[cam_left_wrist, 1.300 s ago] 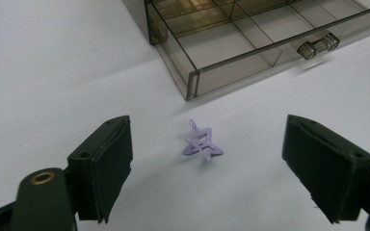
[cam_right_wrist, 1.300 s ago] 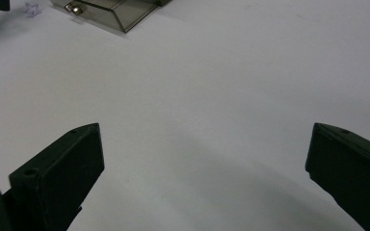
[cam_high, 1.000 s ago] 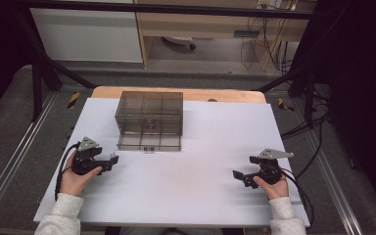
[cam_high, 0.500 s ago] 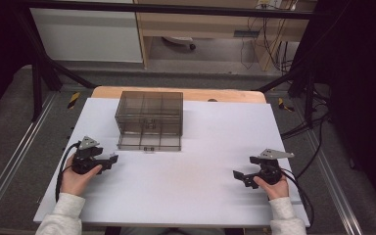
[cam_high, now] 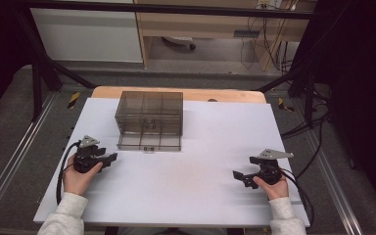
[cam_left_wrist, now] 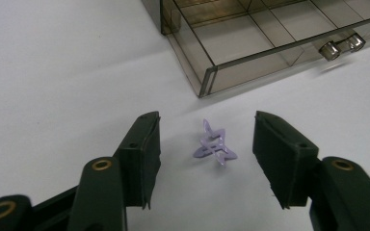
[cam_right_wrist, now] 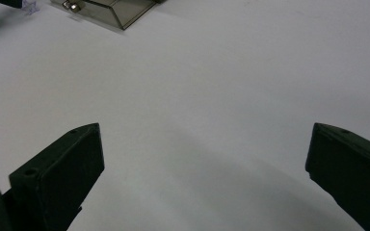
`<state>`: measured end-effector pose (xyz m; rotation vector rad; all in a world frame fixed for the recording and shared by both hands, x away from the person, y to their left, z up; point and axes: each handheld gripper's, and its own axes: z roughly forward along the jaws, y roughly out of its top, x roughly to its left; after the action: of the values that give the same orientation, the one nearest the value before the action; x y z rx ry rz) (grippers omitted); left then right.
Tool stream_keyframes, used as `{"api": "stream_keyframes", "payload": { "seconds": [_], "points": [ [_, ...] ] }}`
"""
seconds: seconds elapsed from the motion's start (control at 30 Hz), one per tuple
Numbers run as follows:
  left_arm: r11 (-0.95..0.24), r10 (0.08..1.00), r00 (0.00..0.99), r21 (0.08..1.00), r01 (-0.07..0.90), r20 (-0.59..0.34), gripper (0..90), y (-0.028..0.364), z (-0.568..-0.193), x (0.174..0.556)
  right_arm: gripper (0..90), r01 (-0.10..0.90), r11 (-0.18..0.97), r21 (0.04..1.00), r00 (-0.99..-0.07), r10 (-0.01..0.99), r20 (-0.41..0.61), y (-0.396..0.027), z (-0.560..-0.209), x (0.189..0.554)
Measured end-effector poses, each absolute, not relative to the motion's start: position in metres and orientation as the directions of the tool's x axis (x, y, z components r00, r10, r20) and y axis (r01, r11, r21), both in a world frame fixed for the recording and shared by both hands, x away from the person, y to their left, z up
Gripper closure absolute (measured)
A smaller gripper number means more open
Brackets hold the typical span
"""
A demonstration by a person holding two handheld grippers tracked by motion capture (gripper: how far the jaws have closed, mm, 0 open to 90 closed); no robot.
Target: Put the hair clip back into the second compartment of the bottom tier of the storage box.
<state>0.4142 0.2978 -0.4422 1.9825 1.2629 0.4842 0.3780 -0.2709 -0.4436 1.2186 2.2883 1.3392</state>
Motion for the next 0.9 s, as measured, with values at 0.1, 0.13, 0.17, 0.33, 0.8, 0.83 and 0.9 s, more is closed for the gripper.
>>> {"api": "stream_keyframes", "payload": {
  "seconds": [0.1,0.13,0.17,0.33,0.8,0.83,0.9],
  "points": [
    [-0.248,0.894,0.442,0.744,0.620,-0.070,46.1,0.2977,-0.4428,0.4150,0.5,0.548,0.240,0.801,-0.630,0.749,0.206,-0.2706,-0.4438,0.3781],
    [-0.241,0.895,0.440,0.746,0.621,-0.077,47.0,0.2980,-0.4429,0.4153,0.5,0.549,0.240,0.800,-0.629,0.749,0.207,-0.2705,-0.4438,0.3780],
    [-0.236,0.895,0.439,0.747,0.621,-0.082,47.5,0.2985,-0.4428,0.4156,0.5,0.548,0.241,0.801,-0.630,0.749,0.206,-0.2706,-0.4438,0.3781],
    [-0.230,0.900,0.428,0.743,0.628,-0.083,51.6,0.2986,-0.4440,0.4167,0.5,0.550,0.241,0.799,-0.628,0.750,0.207,-0.2706,-0.4438,0.3780],
    [-0.209,0.901,0.419,0.728,0.652,-0.117,61.3,0.2955,-0.4487,0.4190,0.5,0.547,0.243,0.801,-0.629,0.751,0.201,-0.2709,-0.4438,0.3780],
    [-0.208,0.901,0.418,0.729,0.652,-0.117,62.4,0.2951,-0.4486,0.4189,0.5,0.546,0.243,0.801,-0.629,0.751,0.201,-0.2709,-0.4438,0.3781],
    [-0.207,0.901,0.417,0.729,0.652,-0.118,63.3,0.2944,-0.4485,0.4187,0.5,0.545,0.245,0.802,-0.630,0.751,0.199,-0.2711,-0.4438,0.3781]
  ]
}}
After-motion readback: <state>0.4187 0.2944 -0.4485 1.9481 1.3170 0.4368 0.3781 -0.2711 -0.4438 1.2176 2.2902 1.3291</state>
